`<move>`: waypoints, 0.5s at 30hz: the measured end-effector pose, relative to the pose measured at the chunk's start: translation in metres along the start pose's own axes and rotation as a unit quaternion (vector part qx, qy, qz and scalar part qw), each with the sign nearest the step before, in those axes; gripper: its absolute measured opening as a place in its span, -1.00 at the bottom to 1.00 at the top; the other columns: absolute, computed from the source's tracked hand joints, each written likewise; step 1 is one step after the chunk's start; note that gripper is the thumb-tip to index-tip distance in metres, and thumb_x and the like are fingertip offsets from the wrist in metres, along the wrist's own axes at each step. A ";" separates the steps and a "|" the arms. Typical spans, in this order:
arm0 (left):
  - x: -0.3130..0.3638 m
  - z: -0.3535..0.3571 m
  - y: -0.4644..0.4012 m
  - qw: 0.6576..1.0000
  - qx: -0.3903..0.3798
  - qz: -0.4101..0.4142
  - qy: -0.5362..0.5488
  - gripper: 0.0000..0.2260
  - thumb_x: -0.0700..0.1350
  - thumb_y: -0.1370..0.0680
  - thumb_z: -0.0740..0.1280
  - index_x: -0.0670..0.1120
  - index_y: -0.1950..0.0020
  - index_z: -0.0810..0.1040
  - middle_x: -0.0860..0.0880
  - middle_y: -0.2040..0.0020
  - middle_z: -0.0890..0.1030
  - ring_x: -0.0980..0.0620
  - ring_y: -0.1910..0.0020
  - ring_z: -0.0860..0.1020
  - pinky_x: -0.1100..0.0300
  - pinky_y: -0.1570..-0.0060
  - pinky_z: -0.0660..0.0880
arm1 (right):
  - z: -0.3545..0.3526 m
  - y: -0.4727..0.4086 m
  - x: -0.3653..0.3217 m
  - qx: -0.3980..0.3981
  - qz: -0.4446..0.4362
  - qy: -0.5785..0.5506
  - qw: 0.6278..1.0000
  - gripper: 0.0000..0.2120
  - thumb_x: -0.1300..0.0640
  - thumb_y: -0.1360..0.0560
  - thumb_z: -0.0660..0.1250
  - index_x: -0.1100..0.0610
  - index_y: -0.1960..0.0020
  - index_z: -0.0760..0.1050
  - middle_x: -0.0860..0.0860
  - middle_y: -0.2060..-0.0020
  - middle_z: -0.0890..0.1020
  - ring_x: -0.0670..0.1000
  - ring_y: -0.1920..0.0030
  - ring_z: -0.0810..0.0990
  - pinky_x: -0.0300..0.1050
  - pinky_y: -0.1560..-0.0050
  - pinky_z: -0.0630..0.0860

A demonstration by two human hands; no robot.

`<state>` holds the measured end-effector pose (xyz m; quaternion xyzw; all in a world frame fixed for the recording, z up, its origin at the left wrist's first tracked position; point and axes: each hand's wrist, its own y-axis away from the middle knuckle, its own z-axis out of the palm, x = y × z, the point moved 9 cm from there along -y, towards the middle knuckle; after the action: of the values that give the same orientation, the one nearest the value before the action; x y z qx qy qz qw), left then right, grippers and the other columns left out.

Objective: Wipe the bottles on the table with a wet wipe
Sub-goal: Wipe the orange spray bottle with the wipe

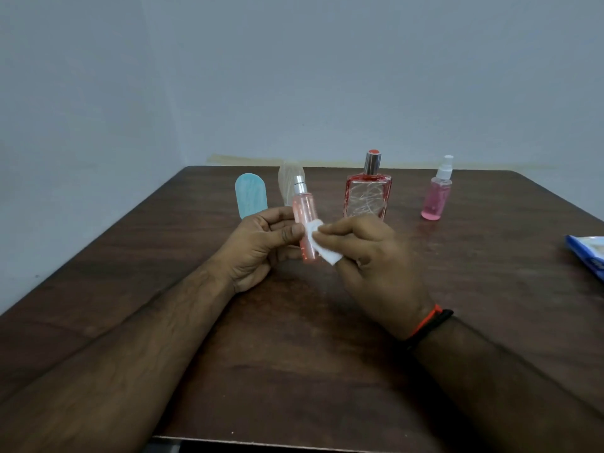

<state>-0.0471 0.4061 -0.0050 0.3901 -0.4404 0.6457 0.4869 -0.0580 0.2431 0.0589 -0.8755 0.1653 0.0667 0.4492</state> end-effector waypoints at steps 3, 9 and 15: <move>0.001 -0.006 0.000 1.000 0.024 0.009 -0.005 -0.67 -0.22 -0.41 0.43 -0.23 -0.16 0.59 -0.16 0.03 0.71 -0.03 0.12 0.69 0.11 0.17 0.66 | 0.003 0.003 -0.010 -0.024 -0.034 0.021 0.999 -0.76 0.34 -0.39 0.40 0.18 -0.01 0.70 0.06 0.09 0.67 0.09 0.07 0.61 0.02 0.10 0.58; 0.002 -0.005 0.001 1.000 0.027 0.008 -0.002 -0.65 -0.24 -0.40 0.44 -0.25 -0.18 0.57 -0.17 0.03 0.71 -0.05 0.13 0.70 0.12 0.21 0.66 | -0.015 0.002 -0.005 0.046 -0.012 0.039 0.998 -0.81 0.27 -0.44 0.31 0.25 0.07 0.69 0.11 0.14 0.64 0.08 0.11 0.58 0.03 0.15 0.57; 0.002 -0.004 0.003 0.999 0.032 0.005 -0.006 -0.69 -0.25 -0.41 0.43 -0.23 -0.15 0.58 -0.14 0.05 0.71 -0.03 0.13 0.69 0.13 0.21 0.65 | 0.007 0.001 -0.017 -0.043 -0.053 0.037 0.997 -0.75 0.36 -0.40 0.39 0.24 -0.05 0.68 0.12 0.01 0.66 0.11 -0.01 0.60 -0.10 -0.05 0.52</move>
<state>-0.0504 0.4102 -0.0049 0.4069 -0.4242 0.6597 0.4683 -0.0738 0.2516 0.0584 -0.9035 0.1326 0.0175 0.4071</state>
